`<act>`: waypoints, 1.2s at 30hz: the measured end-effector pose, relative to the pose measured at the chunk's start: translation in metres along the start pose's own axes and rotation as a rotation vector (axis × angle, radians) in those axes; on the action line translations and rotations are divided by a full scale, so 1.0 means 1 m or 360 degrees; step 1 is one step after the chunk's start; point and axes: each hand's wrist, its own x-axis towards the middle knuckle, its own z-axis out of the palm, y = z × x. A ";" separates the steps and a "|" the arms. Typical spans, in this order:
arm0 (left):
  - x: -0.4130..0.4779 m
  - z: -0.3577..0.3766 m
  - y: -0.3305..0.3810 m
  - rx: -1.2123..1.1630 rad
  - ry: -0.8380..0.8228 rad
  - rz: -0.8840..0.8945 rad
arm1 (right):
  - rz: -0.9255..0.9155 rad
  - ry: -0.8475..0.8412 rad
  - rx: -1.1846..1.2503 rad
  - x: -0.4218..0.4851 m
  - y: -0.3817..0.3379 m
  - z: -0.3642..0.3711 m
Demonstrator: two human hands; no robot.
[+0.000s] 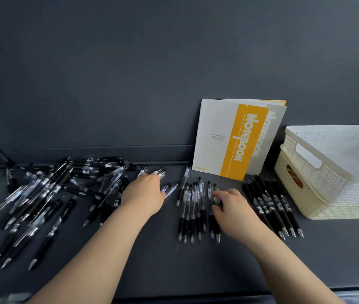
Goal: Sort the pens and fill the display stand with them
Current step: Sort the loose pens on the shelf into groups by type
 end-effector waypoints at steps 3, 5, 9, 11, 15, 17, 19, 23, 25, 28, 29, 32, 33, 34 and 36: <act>-0.005 0.002 -0.005 0.0055 -0.0086 -0.0009 | -0.0073 0.0088 -0.0035 0.006 -0.005 -0.001; -0.008 0.003 -0.007 0.0029 -0.0097 -0.0008 | -0.0187 0.0171 -0.0078 0.013 -0.013 -0.002; -0.012 -0.001 -0.007 0.0069 -0.0151 0.0017 | -0.0378 0.0221 -0.0115 0.038 -0.037 0.004; -0.014 -0.002 -0.007 0.0142 -0.0182 0.0025 | -0.0363 0.0171 -0.0237 0.053 -0.048 0.011; -0.017 -0.003 -0.009 0.0184 -0.0237 -0.0014 | -0.0301 0.0068 -0.0543 0.066 -0.068 0.023; -0.016 -0.004 -0.013 0.0123 -0.0229 -0.0056 | -0.0345 0.0075 -0.0644 0.064 -0.078 0.029; -0.015 -0.003 -0.018 0.0082 -0.0212 -0.0080 | -0.0428 0.0070 -0.0741 0.056 -0.088 0.033; -0.012 -0.001 -0.026 0.0045 -0.0157 -0.0081 | -0.0554 -0.0022 -0.0921 0.022 -0.092 0.042; -0.012 0.001 -0.026 0.0010 -0.0161 -0.0069 | -0.0616 0.0126 -0.0924 0.006 -0.085 0.049; -0.011 0.004 -0.020 -0.0036 -0.0167 -0.0018 | -0.0547 0.0275 -0.0795 0.000 -0.074 0.051; -0.011 0.005 -0.016 -0.0054 -0.0181 0.0008 | -0.0526 0.0290 -0.0736 -0.001 -0.072 0.051; -0.011 0.009 -0.003 -0.0109 -0.0204 0.0082 | -0.0542 0.0344 -0.0578 -0.003 -0.069 0.042; -0.011 0.010 0.001 -0.0141 -0.0191 0.0100 | -0.0500 0.0387 -0.0511 -0.003 -0.064 0.036; -0.012 0.011 0.004 -0.0172 -0.0166 0.0118 | -0.0420 0.0431 -0.0440 -0.003 -0.057 0.029; -0.015 0.012 0.009 -0.0207 -0.0118 0.0164 | -0.0163 0.0411 -0.0313 0.002 -0.039 0.012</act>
